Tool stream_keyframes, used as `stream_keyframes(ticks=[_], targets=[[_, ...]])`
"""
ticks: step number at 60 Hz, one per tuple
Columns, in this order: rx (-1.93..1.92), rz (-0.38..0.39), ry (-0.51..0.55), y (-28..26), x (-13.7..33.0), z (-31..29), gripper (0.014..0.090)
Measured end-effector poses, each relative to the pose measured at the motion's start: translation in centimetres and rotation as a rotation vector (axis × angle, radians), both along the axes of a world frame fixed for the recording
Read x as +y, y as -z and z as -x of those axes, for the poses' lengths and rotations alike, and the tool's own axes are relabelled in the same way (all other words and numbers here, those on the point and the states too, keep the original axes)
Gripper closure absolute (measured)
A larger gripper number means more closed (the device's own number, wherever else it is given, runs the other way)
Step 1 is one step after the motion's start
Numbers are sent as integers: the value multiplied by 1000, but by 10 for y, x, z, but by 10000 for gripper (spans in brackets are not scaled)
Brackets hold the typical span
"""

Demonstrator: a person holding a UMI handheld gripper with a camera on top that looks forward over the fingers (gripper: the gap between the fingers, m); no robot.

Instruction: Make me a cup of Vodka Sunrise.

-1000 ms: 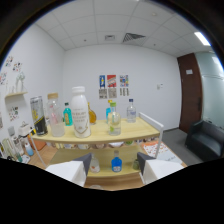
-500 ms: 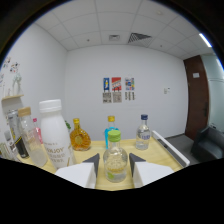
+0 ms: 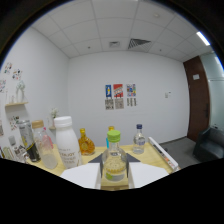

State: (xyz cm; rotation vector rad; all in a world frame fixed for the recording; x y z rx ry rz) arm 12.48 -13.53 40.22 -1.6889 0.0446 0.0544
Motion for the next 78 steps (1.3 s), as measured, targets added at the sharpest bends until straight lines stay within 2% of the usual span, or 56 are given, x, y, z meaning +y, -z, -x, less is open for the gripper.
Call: stream_keyframes(ticks=[6, 11, 19, 26, 34, 57, 78], targets=[[37, -20, 1, -3, -28, -3, 688], [36, -11, 3, 18, -50, -3, 689], [28, 81, -10, 94, -74, 7, 690], [27, 190, 1, 171, -83, 9, 691], [-33, 253, 5, 219, -85, 11, 692], [-880, 263, -71, 228, -70, -4, 692], [-1605, 185, -212, 215, -64, 15, 691]])
